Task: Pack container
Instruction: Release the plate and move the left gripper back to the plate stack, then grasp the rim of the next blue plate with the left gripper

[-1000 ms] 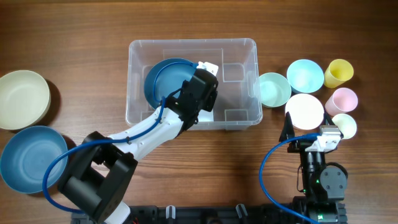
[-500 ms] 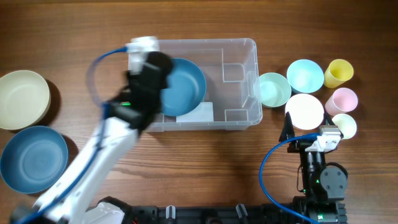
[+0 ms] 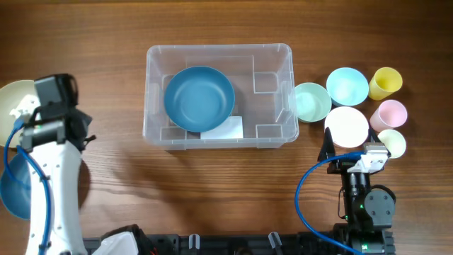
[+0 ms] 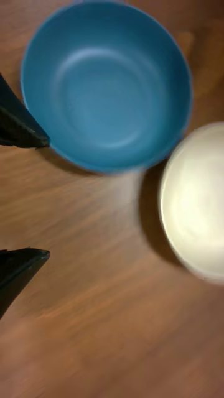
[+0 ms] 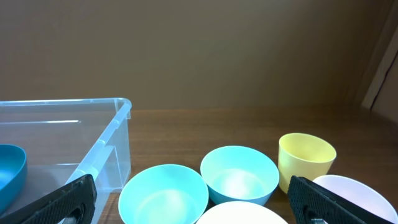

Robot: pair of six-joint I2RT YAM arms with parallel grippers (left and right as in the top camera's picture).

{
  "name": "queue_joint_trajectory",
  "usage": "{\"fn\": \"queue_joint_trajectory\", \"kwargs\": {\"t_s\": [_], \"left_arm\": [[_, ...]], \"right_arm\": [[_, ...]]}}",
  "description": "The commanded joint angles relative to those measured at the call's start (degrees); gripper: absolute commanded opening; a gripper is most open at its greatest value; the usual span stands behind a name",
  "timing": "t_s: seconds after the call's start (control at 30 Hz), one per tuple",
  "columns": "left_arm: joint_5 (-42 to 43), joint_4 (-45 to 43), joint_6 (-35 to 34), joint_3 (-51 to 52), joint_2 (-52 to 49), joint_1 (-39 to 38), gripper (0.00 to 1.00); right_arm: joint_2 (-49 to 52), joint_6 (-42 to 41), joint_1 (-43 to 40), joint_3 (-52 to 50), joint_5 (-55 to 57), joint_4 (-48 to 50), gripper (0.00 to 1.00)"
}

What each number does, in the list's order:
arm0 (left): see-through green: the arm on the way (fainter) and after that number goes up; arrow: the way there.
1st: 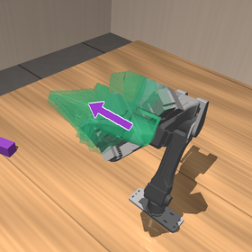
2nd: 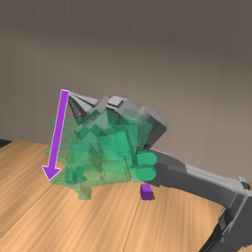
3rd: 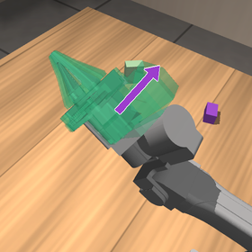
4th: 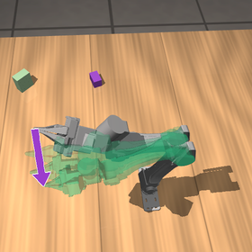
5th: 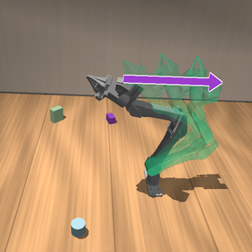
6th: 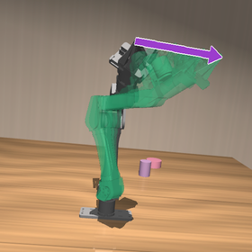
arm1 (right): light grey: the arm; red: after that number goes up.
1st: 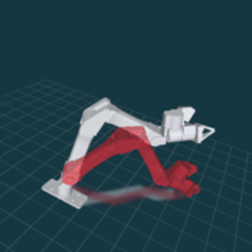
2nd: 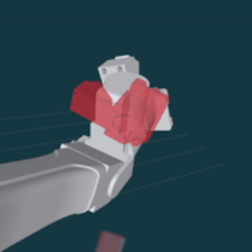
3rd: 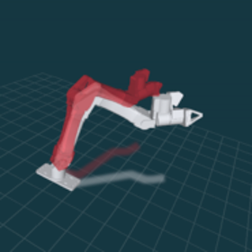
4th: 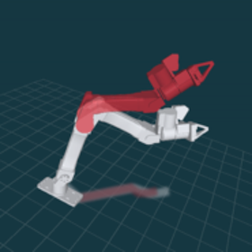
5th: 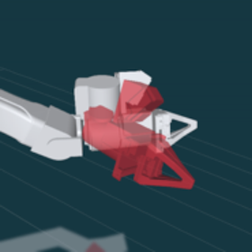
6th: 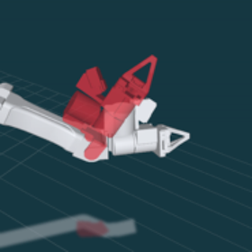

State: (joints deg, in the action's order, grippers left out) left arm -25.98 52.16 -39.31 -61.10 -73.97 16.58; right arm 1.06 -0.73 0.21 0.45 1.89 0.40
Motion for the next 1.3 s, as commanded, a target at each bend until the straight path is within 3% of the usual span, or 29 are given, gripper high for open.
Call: {"fn": "queue_joint_trajectory", "kwargs": {"t_s": [0.0,0.57,1.27], "left_arm": [[1.8,1.9,-1.9,0.1,-3.8,5.2,0.52],[1.6,-1.2,1.8,1.6,-14.5,7.8,0.51],[3.7,-12.6,3.0,10.5,-15.1,12.2,0.54]], "right_arm": [[-0.3,0.6,-0.2,-0.2,-0.7,0.2,1.0],[-0.3,0.6,-0.2,-0.2,-0.7,0.2,1.0],[-0.3,0.6,-0.2,-0.2,-0.7,0.2,1.0]]}}
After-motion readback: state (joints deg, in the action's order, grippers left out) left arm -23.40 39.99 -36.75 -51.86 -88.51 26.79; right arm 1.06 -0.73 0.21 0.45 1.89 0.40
